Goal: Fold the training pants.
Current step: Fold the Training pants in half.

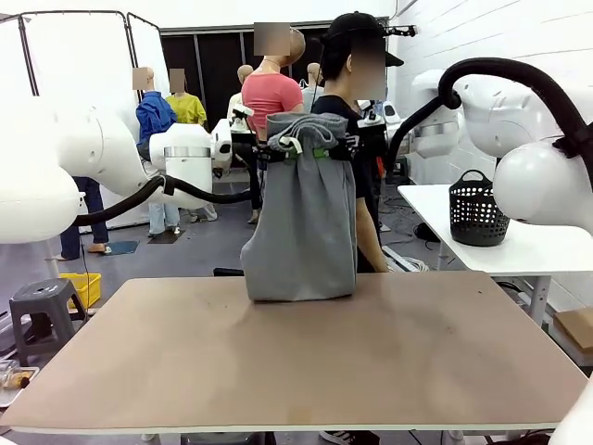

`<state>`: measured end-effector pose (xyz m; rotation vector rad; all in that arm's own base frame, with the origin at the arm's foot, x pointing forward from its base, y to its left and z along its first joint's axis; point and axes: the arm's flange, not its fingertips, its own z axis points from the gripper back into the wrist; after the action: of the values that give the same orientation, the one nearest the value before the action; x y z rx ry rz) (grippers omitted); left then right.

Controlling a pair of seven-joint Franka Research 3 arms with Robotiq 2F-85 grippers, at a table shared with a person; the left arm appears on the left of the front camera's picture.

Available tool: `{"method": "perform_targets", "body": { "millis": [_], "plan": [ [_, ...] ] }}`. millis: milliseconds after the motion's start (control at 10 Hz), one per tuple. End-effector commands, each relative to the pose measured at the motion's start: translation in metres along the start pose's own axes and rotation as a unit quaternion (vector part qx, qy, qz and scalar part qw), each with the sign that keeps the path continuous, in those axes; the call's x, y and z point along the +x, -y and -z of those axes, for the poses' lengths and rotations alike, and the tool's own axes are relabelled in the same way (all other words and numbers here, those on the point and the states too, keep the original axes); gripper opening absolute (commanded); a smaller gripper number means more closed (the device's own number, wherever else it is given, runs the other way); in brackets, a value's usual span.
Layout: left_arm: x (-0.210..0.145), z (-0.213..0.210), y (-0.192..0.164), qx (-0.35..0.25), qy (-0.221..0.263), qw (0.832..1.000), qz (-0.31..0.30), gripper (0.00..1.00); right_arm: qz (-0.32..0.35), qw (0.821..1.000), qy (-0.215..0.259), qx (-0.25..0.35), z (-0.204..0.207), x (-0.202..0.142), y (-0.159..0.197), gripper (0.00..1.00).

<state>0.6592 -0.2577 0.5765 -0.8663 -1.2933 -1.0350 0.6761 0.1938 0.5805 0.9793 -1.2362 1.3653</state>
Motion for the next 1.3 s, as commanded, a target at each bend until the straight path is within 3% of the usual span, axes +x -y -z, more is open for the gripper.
{"method": "perform_targets", "body": {
  "millis": [0,300,700,1000,1100,1200],
  "plan": [
    [-0.023,-0.014,0.009,-0.021,0.016,0.999,-0.03,0.0,0.018,0.999,-0.013,0.033,0.006,-0.026,-0.032,0.0],
    [-0.052,-0.038,0.044,-0.055,0.015,0.994,-0.094,0.0,0.064,0.996,0.001,0.061,-0.001,-0.046,-0.083,0.0],
    [-0.096,-0.074,0.109,-0.077,-0.001,0.967,-0.242,0.0,0.201,0.975,-0.03,0.091,-0.007,-0.089,-0.142,0.0],
    [-0.135,-0.094,0.142,-0.071,0.005,0.938,-0.339,0.0,0.274,0.952,-0.052,0.122,-0.006,-0.119,-0.183,0.0],
    [-0.133,-0.096,0.142,-0.06,0.007,0.943,-0.328,0.0,0.257,0.958,-0.046,0.116,0.0,-0.113,-0.182,0.0],
    [-0.118,-0.092,0.141,-0.056,0.008,0.961,-0.273,0.0,0.251,0.961,-0.03,0.108,0.01,-0.119,-0.172,0.0]
  ]
}}
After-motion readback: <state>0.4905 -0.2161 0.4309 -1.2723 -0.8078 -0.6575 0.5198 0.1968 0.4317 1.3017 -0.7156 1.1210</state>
